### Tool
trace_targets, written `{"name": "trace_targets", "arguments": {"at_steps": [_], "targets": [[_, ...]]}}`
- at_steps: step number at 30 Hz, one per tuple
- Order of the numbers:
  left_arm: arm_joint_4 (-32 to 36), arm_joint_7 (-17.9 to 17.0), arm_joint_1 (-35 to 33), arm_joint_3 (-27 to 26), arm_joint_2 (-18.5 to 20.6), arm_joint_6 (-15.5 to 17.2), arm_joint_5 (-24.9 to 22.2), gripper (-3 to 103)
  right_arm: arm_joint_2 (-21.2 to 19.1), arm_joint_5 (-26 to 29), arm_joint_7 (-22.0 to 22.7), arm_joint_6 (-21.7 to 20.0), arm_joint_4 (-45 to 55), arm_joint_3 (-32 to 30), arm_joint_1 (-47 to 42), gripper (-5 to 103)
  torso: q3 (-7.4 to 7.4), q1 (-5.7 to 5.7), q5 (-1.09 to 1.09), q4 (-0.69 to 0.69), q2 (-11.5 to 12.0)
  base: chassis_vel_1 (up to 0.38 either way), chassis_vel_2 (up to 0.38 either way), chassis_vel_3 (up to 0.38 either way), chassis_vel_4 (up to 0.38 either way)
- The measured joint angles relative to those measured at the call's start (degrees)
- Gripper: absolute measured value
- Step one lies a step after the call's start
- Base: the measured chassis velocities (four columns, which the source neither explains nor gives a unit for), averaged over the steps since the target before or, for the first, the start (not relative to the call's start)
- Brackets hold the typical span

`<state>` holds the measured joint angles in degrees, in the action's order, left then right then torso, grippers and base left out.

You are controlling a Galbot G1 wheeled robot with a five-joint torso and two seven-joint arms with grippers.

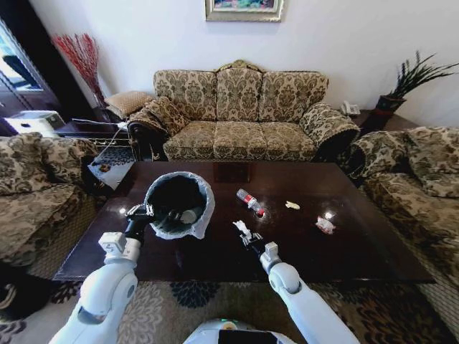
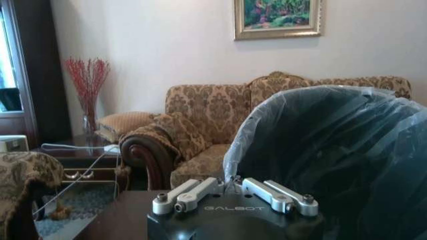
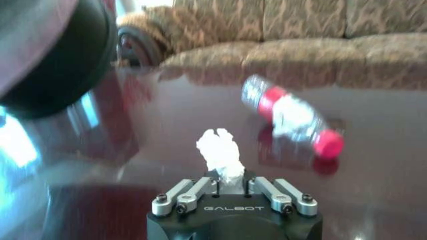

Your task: Move to the front of the table and place the trash on the table into the trash bin.

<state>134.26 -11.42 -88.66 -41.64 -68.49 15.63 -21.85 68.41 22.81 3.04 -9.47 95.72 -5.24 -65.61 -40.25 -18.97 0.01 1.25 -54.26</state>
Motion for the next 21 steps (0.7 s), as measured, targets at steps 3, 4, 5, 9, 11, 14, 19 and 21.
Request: {"name": "trace_targets", "arguments": {"at_steps": [3, 4, 5, 9, 11, 14, 19, 21], "targets": [[0.0, 0.03, 0.06, 0.0, 0.22, 0.0, -0.11, 2, -0.96, 2.05, 0.73, -0.25, 4.41, -1.3, 0.2, 12, 0.0, 0.0, 0.0, 0.0, 0.0, 0.0, 0.0, 0.0, 0.0], [-0.17, 0.12, 0.17, 0.0, 0.41, -0.03, -0.19, 2, -2.2, 5.18, 1.45, -0.77, 9.11, -2.23, 0.83, 8, 0.0, 0.0, 0.0, -0.01, 0.0, 0.0, 0.0, 0.0, 0.0], [-0.33, 0.24, 0.28, 0.06, 0.53, -0.04, -0.24, 2, -3.47, 7.95, 2.17, -1.59, 12.97, -2.69, 1.78, 8, 0.0, 0.0, 0.0, 0.0, 0.0, 0.0, 0.0, 0.0, 0.0], [-1.55, 0.49, 1.21, 0.77, 0.83, 0.0, -0.27, 2, -9.14, 18.83, 4.51, -5.41, 23.38, -3.36, 7.67, 1, 0.01, 0.01, -0.03, 0.0, -0.01, 0.0, 0.0, 0.0, 0.0], [-1.83, 0.52, 1.41, 1.02, 0.86, 0.09, -0.26, 2, -10.83, 22.81, 5.36, -6.64, 25.68, -3.12, 10.48, 1, 0.01, 0.01, -0.01, -0.02, -0.01, 0.0, 0.0, 0.0, 0.0], [-2.5, 0.87, 1.67, 1.44, 0.99, 0.45, -0.28, 2, -14.8, 32.6, 8.2, -8.79, 29.63, 0.37, 19.67, 0, 0.0, 0.0, -0.01, -0.02, -0.01, 0.0, 0.0, 0.0, 0.0], [-2.52, 0.75, 2.45, 1.47, 4.0, 4.13, -5.11, 2, -17.1, 41.72, 10.15, -11.41, 31.44, 13.6, 36.41, 0, 0.0, 0.0, -0.03, 0.03, -0.01, 0.0, 0.0, 0.0, 0.0], [-2.05, 0.15, 4.42, 1.19, 9.52, 7.61, -10.15, 2, -15.15, 43.2, 11.13, -12.04, 30.61, 22.15, 43.77, 0, 0.0, 0.0, -0.04, 0.01, -0.01, 0.0, 0.0, 0.0, 0.0]]}}
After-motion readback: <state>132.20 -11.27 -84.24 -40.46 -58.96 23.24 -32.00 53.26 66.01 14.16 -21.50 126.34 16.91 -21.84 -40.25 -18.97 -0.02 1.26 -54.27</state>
